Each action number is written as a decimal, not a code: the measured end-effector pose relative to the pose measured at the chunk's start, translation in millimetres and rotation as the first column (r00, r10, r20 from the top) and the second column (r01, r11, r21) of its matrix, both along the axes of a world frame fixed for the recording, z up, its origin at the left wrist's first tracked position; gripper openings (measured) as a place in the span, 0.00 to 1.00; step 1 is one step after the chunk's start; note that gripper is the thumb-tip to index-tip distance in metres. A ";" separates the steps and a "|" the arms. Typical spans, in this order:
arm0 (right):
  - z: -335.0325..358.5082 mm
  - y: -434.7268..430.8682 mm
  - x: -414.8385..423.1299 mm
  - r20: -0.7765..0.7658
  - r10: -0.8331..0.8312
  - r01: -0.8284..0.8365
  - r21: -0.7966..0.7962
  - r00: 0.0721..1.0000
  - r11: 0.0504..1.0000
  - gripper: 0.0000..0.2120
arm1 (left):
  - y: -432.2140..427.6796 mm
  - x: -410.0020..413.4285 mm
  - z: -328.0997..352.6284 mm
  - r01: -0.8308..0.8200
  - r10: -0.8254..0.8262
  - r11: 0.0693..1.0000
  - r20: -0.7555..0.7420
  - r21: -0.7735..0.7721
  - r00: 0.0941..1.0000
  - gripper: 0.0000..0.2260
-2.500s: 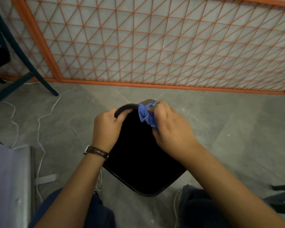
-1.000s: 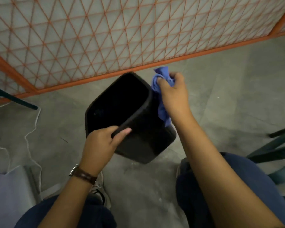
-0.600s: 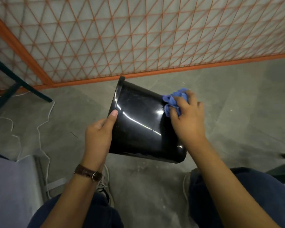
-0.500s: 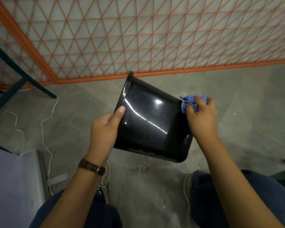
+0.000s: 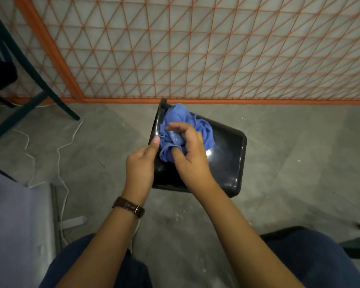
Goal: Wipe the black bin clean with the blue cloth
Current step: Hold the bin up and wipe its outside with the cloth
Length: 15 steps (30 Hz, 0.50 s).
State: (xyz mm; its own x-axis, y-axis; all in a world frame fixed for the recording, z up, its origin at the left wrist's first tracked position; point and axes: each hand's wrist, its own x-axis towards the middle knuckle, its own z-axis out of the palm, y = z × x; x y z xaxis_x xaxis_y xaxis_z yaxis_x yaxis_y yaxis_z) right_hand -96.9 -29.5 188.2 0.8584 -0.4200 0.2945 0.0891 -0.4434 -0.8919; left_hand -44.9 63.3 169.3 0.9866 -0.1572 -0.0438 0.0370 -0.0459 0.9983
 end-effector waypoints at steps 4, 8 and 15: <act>-6.8 -20.5 -12.1 -0.029 0.021 -0.027 -0.195 0.999 0.980 0.28 | 7.1 4.1 -2.5 0.001 -0.001 1.000 0.013 -0.020 1.000 0.29; -13.3 -47.1 -19.0 -0.010 -0.335 0.311 -0.350 0.942 0.884 0.22 | 2.5 3.0 -7.5 0.058 -0.062 0.997 -0.074 -0.051 0.995 0.26; 7.0 -34.3 14.5 -0.117 -0.233 0.191 -0.290 0.966 0.938 0.33 | -13.0 -6.8 -7.1 0.061 -0.075 0.989 -0.100 -0.134 0.992 0.19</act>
State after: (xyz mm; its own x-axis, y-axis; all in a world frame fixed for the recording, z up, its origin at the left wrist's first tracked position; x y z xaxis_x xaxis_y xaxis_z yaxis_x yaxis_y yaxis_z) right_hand -82.4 -63.8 195.2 0.8009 -0.5175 0.3013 -0.1565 -0.6665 -0.7289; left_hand -51.7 50.4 162.3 0.9645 -0.2349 -0.1204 0.1424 0.0787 0.9867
